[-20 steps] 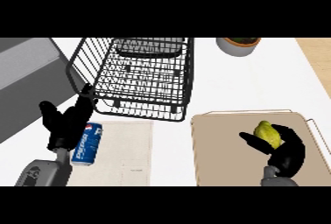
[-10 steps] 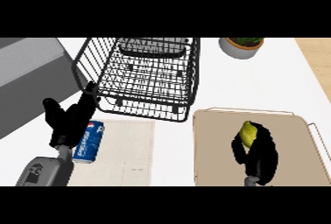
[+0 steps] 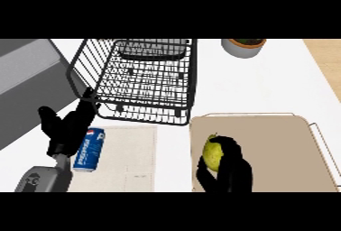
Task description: Pick the pear from the tray and place it in the tiered basket
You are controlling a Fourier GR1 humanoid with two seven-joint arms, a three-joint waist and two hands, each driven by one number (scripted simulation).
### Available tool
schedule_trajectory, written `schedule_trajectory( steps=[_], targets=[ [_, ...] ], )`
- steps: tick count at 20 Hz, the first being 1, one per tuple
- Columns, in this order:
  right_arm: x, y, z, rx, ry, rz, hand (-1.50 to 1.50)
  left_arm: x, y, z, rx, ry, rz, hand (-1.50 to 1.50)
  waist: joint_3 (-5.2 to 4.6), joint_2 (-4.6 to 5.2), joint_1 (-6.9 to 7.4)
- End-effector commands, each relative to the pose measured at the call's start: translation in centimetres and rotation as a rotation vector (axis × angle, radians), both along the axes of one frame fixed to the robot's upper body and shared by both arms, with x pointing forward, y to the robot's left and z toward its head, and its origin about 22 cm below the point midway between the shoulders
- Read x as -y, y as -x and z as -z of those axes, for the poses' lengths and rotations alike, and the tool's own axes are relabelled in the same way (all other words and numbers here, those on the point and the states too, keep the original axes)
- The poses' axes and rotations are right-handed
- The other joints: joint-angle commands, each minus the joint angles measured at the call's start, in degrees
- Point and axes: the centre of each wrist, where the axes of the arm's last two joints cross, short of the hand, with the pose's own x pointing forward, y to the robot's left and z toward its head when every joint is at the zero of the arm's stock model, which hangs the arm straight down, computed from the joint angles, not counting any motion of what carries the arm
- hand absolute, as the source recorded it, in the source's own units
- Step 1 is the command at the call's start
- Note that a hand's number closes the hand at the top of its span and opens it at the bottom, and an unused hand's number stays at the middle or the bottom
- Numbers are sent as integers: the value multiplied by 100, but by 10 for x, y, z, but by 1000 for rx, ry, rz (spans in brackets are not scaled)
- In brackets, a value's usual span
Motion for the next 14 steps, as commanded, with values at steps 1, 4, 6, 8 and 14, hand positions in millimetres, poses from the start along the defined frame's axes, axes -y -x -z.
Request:
schedule_trajectory(
  steps=[1, 4, 6, 8, 14],
  targets=[
    [-25, 27, -66, 94, -39, -10, 150, 17, -4, 1, 25, 26, 64, 0, 54, 27, -113],
    [-24, 44, -105, 206, -28, 2, 150, 20, 2, -6, 18, 42, 78, 0, 57, -10, -104],
    [-25, 56, -127, 244, 31, -20, 150, 21, -9, -8, 35, 33, 63, 0, 58, 34, -118],
    [-29, 60, -144, 301, 47, -37, 150, 26, -2, -6, 17, 32, 77, 0, 55, 26, -40],
    [-28, 51, -172, 365, 130, -43, 150, 34, -11, -11, 42, 36, 93, 0, 45, 76, 12]
  ],
)
